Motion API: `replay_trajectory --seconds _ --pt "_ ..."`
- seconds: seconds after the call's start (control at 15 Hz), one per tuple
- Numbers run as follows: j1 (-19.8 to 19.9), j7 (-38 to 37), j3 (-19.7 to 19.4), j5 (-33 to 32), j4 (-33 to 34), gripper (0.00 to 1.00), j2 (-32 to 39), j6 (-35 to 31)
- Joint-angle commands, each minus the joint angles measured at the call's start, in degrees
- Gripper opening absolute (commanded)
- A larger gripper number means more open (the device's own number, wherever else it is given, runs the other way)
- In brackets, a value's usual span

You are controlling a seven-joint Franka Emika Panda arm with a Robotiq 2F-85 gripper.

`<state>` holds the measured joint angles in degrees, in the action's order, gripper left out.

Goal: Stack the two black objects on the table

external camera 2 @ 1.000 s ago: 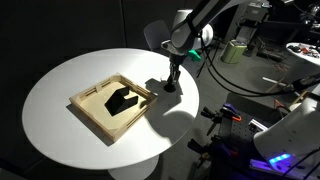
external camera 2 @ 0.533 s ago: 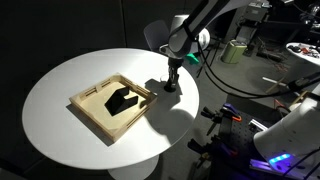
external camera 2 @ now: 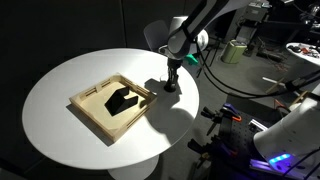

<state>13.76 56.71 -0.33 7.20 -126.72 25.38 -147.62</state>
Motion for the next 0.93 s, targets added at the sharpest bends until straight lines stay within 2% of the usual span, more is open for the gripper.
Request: replay_trajectory --seconds 0.0,0.4,0.47,0.53,0.73,0.87 --pt "1.2 0.4 0.5 -1.4 1.7 0.42 0.4 1.8" --pt "1.5 0.3 0.4 -1.7 2.1 0.42 0.4 2.1" --pt "1.5 0.2 0.3 -1.8 2.1 0.64 0.4 2.1" --pt "1.5 0.2 0.3 -1.9 2.0 0.92 0.4 2.1" --pt "1.5 0.1 0.2 -2.1 2.1 1.0 0.4 2.4" --pt "1.5 0.1 0.2 -2.2 2.1 1.0 0.3 2.5"
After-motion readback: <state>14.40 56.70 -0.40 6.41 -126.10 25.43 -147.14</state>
